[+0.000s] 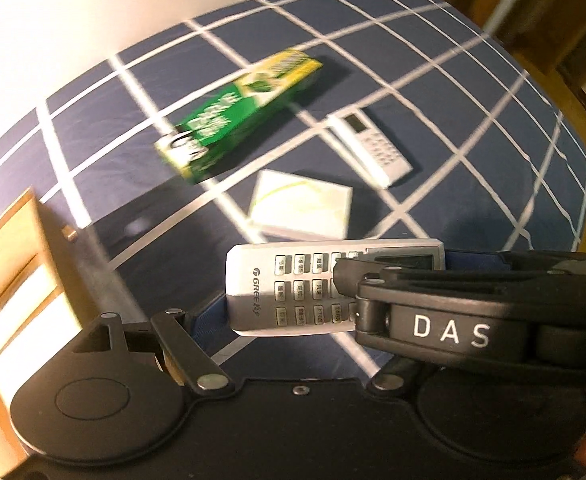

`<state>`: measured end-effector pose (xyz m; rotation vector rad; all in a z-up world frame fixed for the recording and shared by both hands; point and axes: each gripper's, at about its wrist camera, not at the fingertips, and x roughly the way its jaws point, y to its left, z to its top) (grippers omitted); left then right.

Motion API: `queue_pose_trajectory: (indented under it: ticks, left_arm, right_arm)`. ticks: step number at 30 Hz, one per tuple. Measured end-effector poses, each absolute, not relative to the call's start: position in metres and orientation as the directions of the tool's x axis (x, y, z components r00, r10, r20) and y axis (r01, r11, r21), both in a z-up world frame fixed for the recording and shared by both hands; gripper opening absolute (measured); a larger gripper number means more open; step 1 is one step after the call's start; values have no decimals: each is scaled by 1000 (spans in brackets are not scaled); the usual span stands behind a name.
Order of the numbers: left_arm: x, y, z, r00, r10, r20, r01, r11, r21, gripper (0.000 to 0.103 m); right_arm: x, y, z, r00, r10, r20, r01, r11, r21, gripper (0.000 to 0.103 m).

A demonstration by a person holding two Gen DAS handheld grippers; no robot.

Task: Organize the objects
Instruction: 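Carry the air-conditioner remote with the right gripper over the box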

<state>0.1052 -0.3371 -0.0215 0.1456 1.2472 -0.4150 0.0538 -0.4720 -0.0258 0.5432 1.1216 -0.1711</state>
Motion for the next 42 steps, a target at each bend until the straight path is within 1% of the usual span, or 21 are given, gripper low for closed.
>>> queue_pose_trajectory:
  ticks: [12,20,32,42]
  left_arm:
    - [75,-237,-2,338,-178,-924,174,977,-125,77]
    - [62,-173,2,374,-141,-917,39,990,-137,77]
    - [63,-84,-12,383,-96,-919,-154,974,-166,77]
    - [99,-36,-39,361,-90,-928,-230,956,-183,77]
  right_arm:
    - [70,-374,-4,431,210,-878,180,933,312,75]
    - [88,-309,1,411,254,-876,40,955,295,75]
    - [130,-219,-8,340,306,-889,-149,951,270,75]
    - [183,-170,-33,289,316,-904,-216,941,260,75]
